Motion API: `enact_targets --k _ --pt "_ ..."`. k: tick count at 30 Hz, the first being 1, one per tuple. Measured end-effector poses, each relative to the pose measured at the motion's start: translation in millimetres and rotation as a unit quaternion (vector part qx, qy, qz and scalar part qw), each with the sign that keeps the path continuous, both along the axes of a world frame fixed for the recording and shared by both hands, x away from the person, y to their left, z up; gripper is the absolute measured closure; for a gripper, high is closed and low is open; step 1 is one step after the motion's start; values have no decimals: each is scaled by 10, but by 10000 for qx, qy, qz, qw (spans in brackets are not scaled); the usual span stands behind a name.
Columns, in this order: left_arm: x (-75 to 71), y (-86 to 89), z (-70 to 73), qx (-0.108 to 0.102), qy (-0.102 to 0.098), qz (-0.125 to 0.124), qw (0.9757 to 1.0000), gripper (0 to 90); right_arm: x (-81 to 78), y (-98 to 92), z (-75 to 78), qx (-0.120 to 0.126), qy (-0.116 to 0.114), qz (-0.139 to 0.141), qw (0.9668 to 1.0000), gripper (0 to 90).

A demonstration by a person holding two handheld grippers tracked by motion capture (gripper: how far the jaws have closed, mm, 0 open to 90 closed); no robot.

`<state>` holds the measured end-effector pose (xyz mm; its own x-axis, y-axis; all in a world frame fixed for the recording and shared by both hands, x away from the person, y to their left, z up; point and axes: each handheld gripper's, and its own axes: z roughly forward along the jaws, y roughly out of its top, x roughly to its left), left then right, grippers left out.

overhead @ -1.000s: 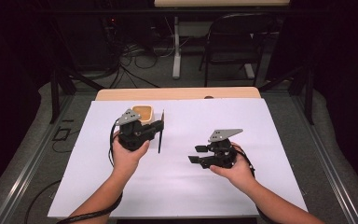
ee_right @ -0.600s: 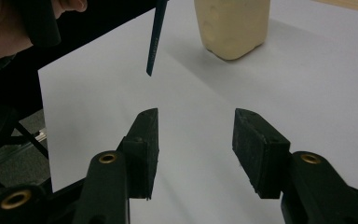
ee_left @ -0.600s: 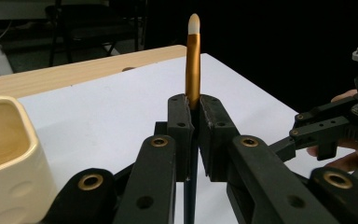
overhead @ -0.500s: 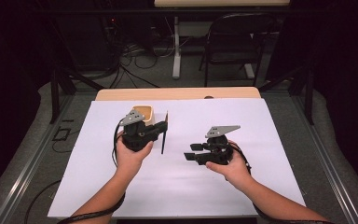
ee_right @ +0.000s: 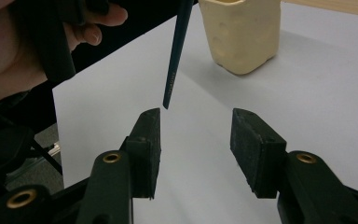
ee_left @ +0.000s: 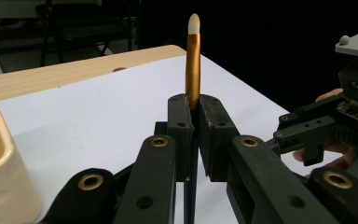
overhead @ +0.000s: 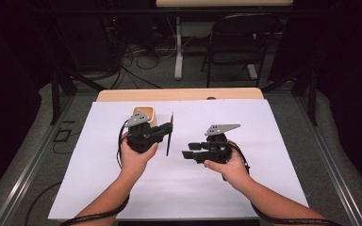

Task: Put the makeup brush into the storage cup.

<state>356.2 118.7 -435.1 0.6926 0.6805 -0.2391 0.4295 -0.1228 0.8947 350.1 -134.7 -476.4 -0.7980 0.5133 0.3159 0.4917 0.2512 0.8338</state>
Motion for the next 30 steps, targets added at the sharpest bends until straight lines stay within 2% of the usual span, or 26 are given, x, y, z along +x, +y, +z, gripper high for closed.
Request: enact_targets --k 7,9,10,17,30 --pt "0 -27 -9 -49 39 -12 10000 836 28 34 24 88 98 14 9999 540" --pt "-1 -36 -10 -51 43 -10 10000 836 36 44 28 143 108 -9 9998 548" --pt "-2 -39 -10 -42 41 -17 10000 836 41 56 26 262 104 -65 9996 555" --pt "-3 -73 -18 -64 62 -60 9999 835 70 83 37 463 303 -63 9984 589" --pt "-18 -141 -28 -98 72 -133 9998 835 109 143 63 544 397 -27 9977 648"
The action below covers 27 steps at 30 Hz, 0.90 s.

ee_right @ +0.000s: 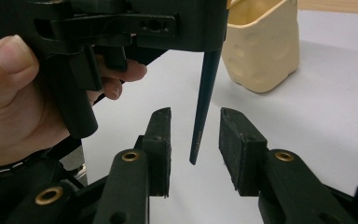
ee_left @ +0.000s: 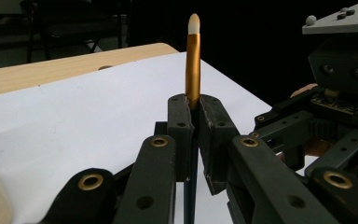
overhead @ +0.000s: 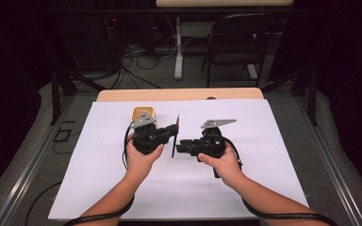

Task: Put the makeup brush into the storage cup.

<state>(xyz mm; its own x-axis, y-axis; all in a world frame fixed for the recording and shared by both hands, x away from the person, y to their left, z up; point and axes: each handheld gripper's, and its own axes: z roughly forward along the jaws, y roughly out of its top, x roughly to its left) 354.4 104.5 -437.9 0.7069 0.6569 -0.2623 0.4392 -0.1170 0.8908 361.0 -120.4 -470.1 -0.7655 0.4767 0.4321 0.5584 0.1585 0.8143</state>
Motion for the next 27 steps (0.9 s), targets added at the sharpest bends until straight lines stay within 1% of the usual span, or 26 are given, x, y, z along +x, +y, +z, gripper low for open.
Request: enact_targets --k 3,5,8,18,27 --pt "0 -13 -1 5 -2 -17 10000 836 16 7 -1 11 75 -27 10000 655" --pt "1 -18 -3 11 -8 -19 10000 836 34 12 -8 46 75 -51 9999 661" --pt "2 -36 -4 18 21 -54 10000 835 50 28 -11 34 90 -55 9999 671" --pt "0 -84 -6 7 26 -103 9999 835 77 39 -16 29 128 -84 9999 712" --pt "1 -106 -14 31 44 -148 9999 836 75 34 -27 -95 139 -65 9998 775"
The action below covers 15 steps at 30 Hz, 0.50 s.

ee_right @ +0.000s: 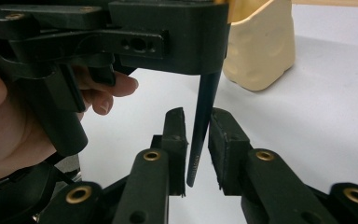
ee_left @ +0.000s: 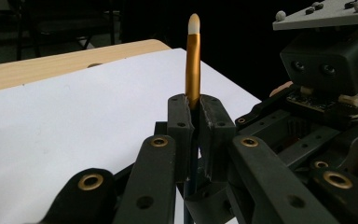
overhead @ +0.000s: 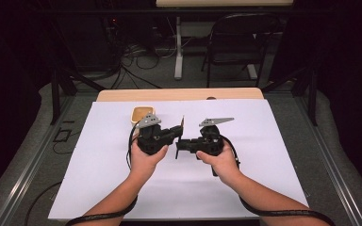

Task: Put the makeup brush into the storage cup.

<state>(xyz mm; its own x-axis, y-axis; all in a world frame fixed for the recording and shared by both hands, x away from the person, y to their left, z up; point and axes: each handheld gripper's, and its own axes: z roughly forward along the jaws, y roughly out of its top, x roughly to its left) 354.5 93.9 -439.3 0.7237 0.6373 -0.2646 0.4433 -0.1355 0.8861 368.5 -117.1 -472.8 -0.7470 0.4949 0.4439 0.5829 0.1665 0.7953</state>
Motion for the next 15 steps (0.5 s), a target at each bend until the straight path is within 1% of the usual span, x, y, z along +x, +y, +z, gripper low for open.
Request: enact_targets --k 1,3,4,9,11,15 --pt "-2 -2 1 12 -1 14 10000 836 3 1 -6 27 -25 -7 10000 782" --pt "-3 -4 -1 1 -3 16 10000 836 2 -2 -2 -26 -14 -11 10000 794" --pt "-3 -4 -2 -3 -1 14 10000 835 2 0 -3 -4 -22 -23 10000 804" --pt "-5 -4 -4 -1 -1 5 10000 836 3 -7 -2 -50 -13 -21 10000 825" --pt "-5 -5 -7 -11 -1 3 10000 835 8 -4 -11 6 -36 -28 10000 827" --pt "-6 -9 -13 1 4 -6 10000 836 13 -12 -21 28 10 -16 10000 831"
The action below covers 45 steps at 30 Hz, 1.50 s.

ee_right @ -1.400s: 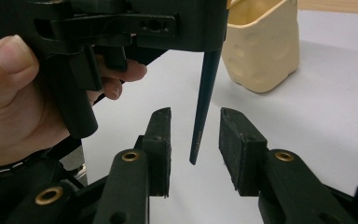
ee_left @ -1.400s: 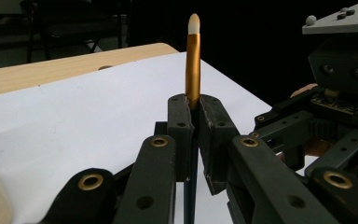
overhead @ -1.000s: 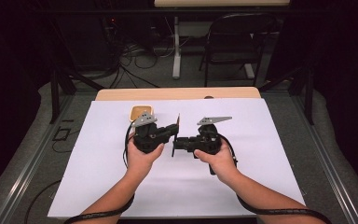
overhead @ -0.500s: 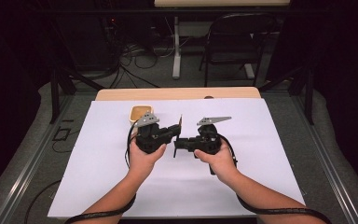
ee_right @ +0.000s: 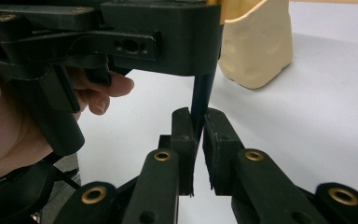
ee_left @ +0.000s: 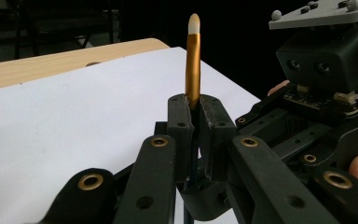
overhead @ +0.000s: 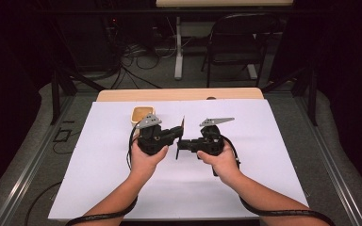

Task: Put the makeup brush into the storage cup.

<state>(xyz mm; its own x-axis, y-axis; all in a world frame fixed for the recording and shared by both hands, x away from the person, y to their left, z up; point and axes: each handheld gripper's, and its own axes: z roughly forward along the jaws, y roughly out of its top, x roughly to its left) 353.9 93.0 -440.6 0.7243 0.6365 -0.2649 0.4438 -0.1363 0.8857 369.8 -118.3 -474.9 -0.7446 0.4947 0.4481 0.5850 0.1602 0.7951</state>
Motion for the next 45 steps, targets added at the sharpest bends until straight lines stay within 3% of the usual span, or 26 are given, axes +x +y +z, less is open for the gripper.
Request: enact_targets --k 9,13,22,25,36,45 --pt "1 -3 2 -15 8 -42 10000 831 10 -19 -14 83 121 4 9999 840" --pt "2 -3 6 -74 68 -95 9999 787 7 -22 -11 80 117 10 9999 841" --pt "-2 13 14 -40 29 -108 9999 720 -9 -24 -7 -180 16 50 9998 841" --pt "-2 18 15 -8 27 -97 9999 704 -15 -14 -9 -192 -80 27 9998 841" --pt "1 29 49 47 57 -81 9999 693 -71 24 31 -671 -439 131 9967 841" --pt "-4 29 77 92 105 -91 9999 732 -93 54 38 -797 -575 142 9951 841"
